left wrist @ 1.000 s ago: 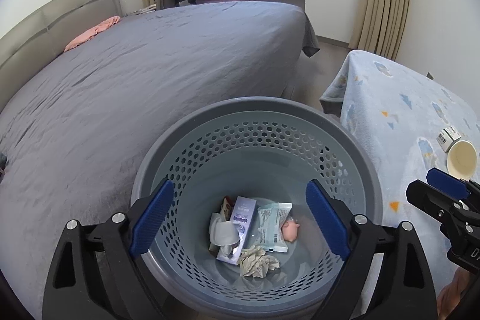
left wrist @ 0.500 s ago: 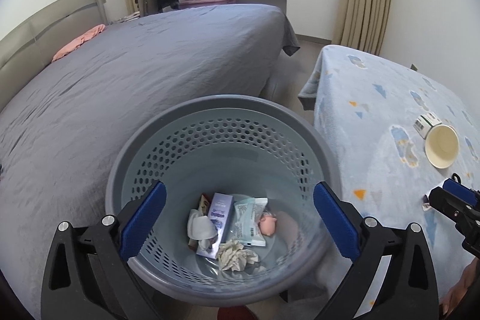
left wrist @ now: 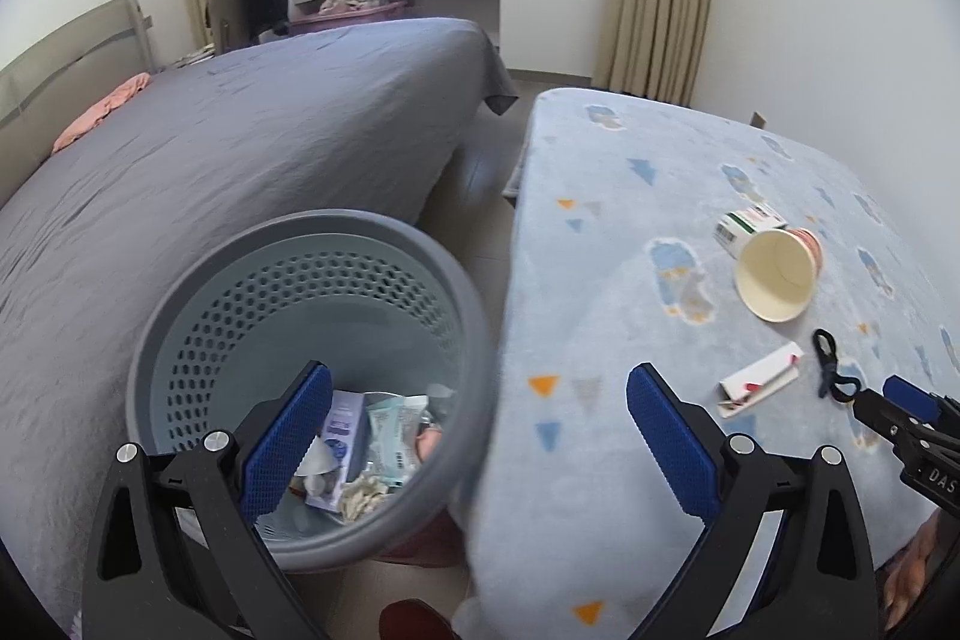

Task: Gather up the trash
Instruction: 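Move both open tools back over the bed toward the card and hair tie, then grasp the black hair tie with the right tool while the left tool grasps the playing card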

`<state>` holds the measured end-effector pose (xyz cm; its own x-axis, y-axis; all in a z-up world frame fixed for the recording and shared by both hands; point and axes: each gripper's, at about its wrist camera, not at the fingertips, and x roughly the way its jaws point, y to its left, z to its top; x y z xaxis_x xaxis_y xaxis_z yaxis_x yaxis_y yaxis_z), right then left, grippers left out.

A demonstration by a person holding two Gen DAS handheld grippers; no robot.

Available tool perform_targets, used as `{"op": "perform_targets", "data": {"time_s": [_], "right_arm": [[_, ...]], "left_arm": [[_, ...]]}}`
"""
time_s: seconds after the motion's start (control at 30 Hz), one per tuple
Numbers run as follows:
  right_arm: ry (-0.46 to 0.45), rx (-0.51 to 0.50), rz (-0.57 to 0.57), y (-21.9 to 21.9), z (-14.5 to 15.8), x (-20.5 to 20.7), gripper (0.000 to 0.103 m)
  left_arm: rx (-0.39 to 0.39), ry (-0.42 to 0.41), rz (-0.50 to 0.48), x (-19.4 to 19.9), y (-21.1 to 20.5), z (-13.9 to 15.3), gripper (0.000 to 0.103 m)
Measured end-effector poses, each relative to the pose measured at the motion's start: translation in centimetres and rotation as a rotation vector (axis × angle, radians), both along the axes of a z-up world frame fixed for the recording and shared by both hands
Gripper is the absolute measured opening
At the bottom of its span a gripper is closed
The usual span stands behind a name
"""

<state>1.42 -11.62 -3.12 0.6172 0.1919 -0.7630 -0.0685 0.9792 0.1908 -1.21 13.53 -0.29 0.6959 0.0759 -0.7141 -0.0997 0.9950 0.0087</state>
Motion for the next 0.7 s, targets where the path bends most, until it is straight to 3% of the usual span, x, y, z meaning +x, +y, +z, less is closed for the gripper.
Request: {"op": "perform_targets", "data": {"time_s": [0.37, 0.7], "right_arm": [[0.019, -0.045, 0.032, -2.4, -1.5, 2.5, 0.065], [0.034, -0.042, 0.025, -2.1, -3.3, 4.4, 0.065]], "left_arm": [[0.002, 0.023, -0.06, -0.3, -5.9, -0.6, 0.097], [0.027, 0.052, -0.063, -0.1, -7.3, -1.8, 0.097]]}}
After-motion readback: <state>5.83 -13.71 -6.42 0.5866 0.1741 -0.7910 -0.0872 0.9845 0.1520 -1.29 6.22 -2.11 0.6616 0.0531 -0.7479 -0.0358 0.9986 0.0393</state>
